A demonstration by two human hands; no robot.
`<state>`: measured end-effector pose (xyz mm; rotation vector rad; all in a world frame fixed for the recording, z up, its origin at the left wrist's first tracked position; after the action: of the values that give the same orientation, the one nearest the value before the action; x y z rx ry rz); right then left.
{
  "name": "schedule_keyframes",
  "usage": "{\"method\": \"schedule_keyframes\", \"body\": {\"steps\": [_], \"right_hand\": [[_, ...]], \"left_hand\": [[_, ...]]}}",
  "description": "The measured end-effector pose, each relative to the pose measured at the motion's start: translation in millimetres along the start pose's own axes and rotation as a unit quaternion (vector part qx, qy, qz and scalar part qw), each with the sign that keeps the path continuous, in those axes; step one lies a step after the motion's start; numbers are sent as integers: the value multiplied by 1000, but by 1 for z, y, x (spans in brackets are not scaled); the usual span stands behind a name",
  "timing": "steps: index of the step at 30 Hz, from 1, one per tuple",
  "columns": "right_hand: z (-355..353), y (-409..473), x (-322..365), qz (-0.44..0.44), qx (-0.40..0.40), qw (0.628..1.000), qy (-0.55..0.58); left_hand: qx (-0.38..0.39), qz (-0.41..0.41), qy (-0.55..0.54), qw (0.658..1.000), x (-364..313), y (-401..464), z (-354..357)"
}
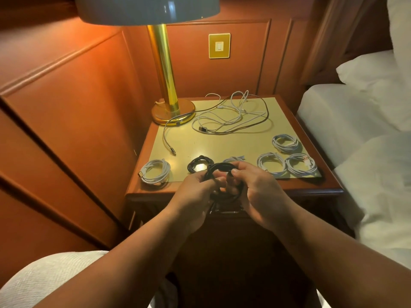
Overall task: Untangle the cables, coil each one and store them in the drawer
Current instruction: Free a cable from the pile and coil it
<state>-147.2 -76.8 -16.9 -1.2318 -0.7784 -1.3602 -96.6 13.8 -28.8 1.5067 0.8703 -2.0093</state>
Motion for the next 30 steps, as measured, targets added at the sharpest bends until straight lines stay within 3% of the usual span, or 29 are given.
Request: {"method": "schedule_keyframes", "body": {"steps": [5,11,13,16,19,22,25,30], "right_hand": [[0,2,5,-31,4,998,-56],[8,2,16,-32,44,998,24],[9,0,18,-17,57,996,60],[10,-3,20,3,75,993,93],[9,-6,19,21,94,992,83],[6,-7,17,46,116,990,66],[-1,-6,14,53,107,993,25],[-15,0,18,6,46,996,-79]], "left_hand": [[-49,15,-88,995,2,-2,-7],[46,-13,-153,987,1,-1,-4],[56,-27,-248,967,2,-4,-5],[160,-55,-311,935,-3,-11,7],[232,-53,-286,928,-3,-13,14],[253,-66,-282,923,5,-13,17],[242,-71,-244,936,8,-10,17],[167,-11,-40,985,-2,1,0]]}}
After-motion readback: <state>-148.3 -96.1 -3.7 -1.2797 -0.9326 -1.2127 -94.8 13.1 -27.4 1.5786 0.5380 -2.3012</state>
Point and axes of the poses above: each hand's wrist, its own y-axis towards the middle knuckle, its own z-axis out of the palm, x = y × z, the point moved 8 cm from there along y, towards the middle knuckle, and after that the axes turned 1 degree about -y, right-handed, at the moved point
